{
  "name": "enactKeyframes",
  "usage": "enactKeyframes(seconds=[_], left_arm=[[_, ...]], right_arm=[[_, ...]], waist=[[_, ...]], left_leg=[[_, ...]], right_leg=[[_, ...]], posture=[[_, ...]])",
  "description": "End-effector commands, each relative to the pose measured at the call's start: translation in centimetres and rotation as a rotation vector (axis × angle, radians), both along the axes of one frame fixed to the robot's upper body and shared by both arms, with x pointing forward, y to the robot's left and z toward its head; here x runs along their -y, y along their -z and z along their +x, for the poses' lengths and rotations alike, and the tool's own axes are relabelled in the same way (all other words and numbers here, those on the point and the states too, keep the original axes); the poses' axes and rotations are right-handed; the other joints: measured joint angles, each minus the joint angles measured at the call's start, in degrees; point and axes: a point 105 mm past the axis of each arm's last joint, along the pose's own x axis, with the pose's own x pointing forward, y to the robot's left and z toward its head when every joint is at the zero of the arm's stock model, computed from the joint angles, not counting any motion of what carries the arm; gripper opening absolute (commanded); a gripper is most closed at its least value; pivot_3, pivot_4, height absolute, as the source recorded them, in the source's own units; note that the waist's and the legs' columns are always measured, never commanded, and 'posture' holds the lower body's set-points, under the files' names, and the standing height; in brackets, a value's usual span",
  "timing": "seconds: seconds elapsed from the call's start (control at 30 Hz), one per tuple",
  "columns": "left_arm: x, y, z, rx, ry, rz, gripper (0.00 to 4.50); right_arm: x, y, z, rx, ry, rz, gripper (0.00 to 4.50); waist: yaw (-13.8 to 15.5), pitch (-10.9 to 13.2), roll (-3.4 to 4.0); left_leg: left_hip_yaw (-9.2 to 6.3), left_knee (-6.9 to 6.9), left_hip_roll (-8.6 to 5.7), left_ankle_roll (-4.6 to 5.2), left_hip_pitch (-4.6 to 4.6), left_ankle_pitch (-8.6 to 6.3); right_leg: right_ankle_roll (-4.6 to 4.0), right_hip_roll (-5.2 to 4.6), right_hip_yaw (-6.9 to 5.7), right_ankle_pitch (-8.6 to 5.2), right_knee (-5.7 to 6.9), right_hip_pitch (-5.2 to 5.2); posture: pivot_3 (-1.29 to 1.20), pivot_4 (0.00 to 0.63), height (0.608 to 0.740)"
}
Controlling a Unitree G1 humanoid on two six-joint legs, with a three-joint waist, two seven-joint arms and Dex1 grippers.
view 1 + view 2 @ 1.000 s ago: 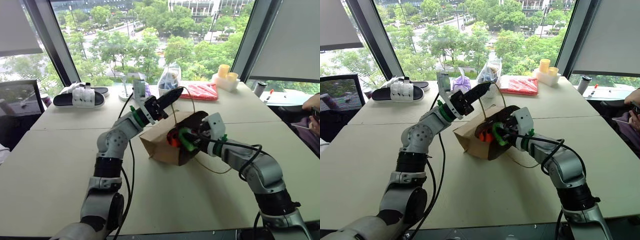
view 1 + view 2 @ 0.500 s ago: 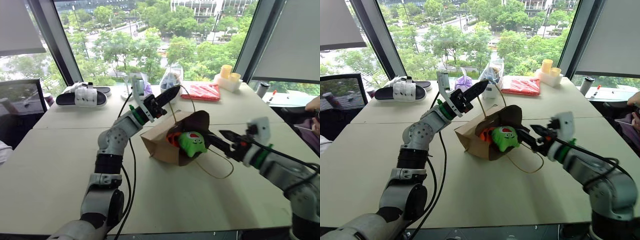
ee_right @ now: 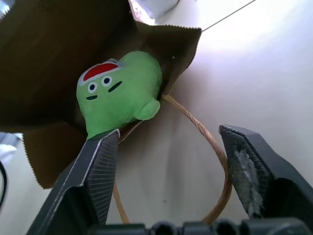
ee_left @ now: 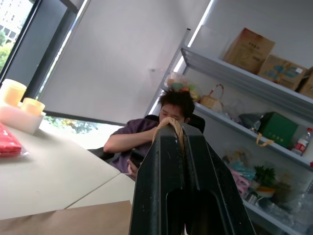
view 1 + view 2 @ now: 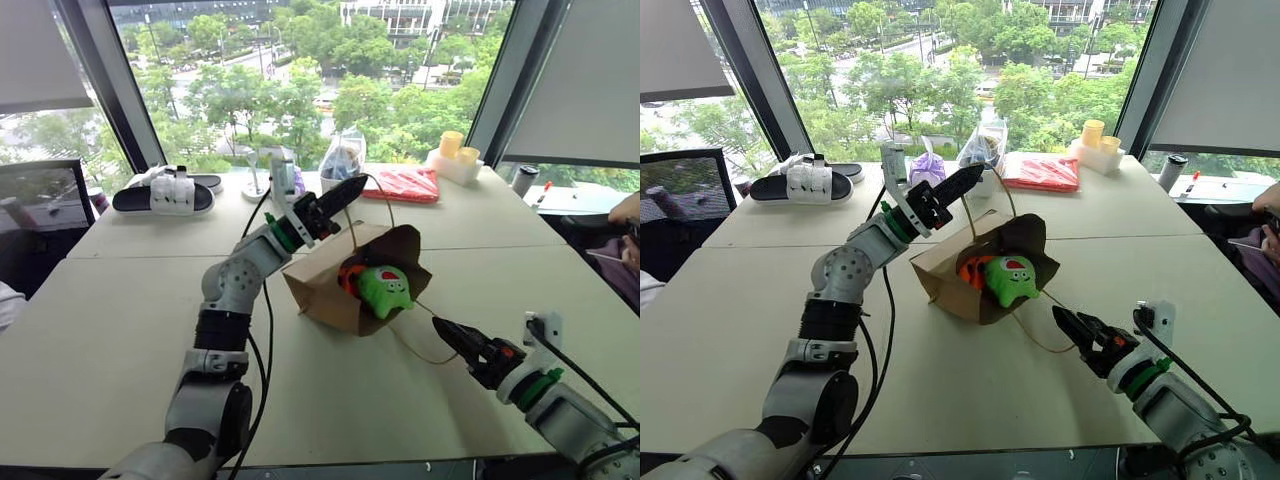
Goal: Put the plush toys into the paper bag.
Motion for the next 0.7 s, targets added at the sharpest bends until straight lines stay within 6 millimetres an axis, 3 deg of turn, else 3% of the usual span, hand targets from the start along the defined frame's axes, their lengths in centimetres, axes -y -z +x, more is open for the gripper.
enactKeyframes(seconds=[0.03, 0.13, 0.43, 0.5, 0.6, 0.7], left_arm=[[-0.5, -1.5, -0.5, 0.069, -0.008, -0.015, 0.00], [-0.7, -1.5, -0.5, 0.070, -0.009, -0.013, 0.00], [-0.5, -1.0, 0.0, 0.063, -0.004, -0.010, 0.00], [-0.5, -0.6, 0.2, 0.060, -0.003, -0.011, 0.00], [-0.7, -0.2, 0.3, 0.056, -0.001, -0.010, 0.00], [-0.8, 0.0, 0.3, 0.055, 0.002, -0.011, 0.00]], right_arm=[[-0.3, -0.3, -0.2, 0.020, 0.005, 0.026, 1.70], [-0.5, -0.2, -0.3, 0.017, 0.002, 0.030, 0.04], [0.1, -1.1, -0.6, 0.044, 0.003, 0.065, 0.04], [1.3, -0.9, -0.6, 0.050, 0.054, 0.032, 0.04], [2.1, -0.9, -1.1, 0.050, 0.066, 0.029, 0.84], [2.4, -0.2, -1.8, 0.012, 0.063, 0.021, 2.42]], waist=[[0.1, 0.0, 0.00], [0.1, 0.0, 0.00], [0.1, 0.0, 0.00], [0.1, 0.0, 0.00], [0.2, 0.0, -0.01], [0.2, 0.0, -0.01]], left_leg=[[0.01, 0.00, 0.00, 0.00, -0.01, 0.00], [0.01, 0.00, -0.01, 0.00, -0.02, 0.00], [0.00, 0.00, -0.01, 0.00, -0.01, 0.00], [0.01, 0.01, -0.01, 0.00, -0.02, 0.00], [0.02, 0.01, -0.01, 0.00, -0.03, 0.00], [0.02, 0.00, -0.01, 0.01, -0.03, 0.00]], right_leg=[[0.00, 0.00, 0.01, 0.00, -0.01, 0.00], [0.00, 0.00, 0.01, 0.00, -0.03, 0.00], [0.00, 0.00, 0.01, 0.00, -0.02, 0.01], [0.00, 0.00, 0.01, 0.00, -0.02, 0.00], [0.01, 0.00, 0.00, -0.01, -0.04, 0.01], [0.01, 0.00, 0.00, -0.01, -0.04, 0.01]], posture=[[0.00, 0.150, 0.740], [0.00, 0.150, 0.740], [0.00, 0.150, 0.740], [0.00, 0.150, 0.740], [0.00, 0.150, 0.740], [0.00, 0.150, 0.740]])
